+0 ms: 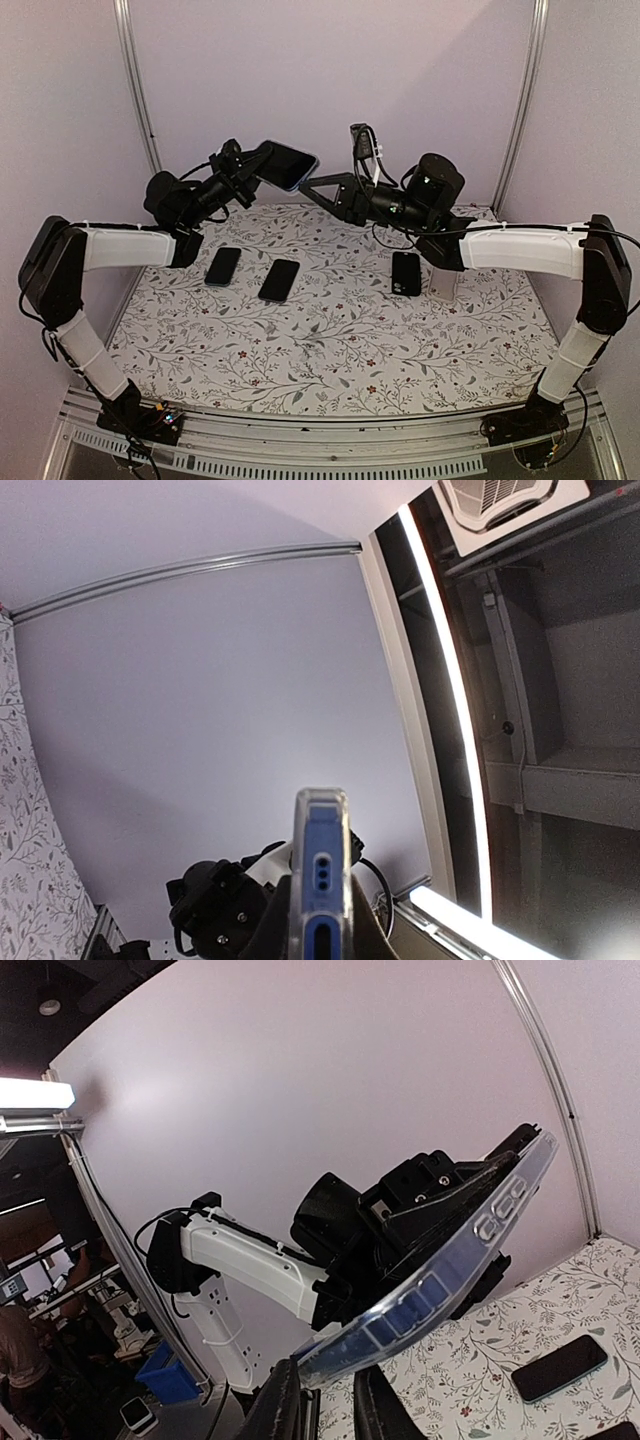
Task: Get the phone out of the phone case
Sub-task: Remove the bottom left corner of the phone case from the phone.
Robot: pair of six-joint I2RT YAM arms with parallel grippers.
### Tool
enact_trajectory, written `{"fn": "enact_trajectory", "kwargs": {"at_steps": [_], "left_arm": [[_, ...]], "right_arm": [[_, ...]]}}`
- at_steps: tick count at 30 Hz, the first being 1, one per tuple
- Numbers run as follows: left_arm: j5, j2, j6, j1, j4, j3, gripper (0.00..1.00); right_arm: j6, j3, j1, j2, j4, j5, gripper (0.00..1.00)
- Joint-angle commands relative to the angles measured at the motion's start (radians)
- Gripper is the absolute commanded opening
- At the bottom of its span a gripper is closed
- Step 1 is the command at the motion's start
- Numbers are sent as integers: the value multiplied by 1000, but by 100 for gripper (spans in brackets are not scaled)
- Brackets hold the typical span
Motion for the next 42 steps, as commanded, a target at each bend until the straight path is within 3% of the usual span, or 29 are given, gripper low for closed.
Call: {"fn": "enact_trajectory", "kwargs": {"at_steps": [1,4,9,12,25,36,42], "left_arm": [[-3,-9,-56,-15,117,15,0],[9,-9,-42,-13,111,22,0],[6,-21,-15,-4,88,11,0],[6,-18,-4,-4,73,21,0],[9,-10,2,-5,71,33,0],[19,-36,56,-1,87,49,0],[4,-28,-5,6,141,54,0]], "right_arm": [[-27,24,-2,21,-17,24,16],[-27,49,-4,31,-52,18,16],[-12,46,3,32,-51,-2,36],[-25,47,8,24,-65,-3,42],[-47,62,20,36,-107,22,42],[-8,108,18,70,-219,89,25],[-32,63,18,51,-206,79,25]]}}
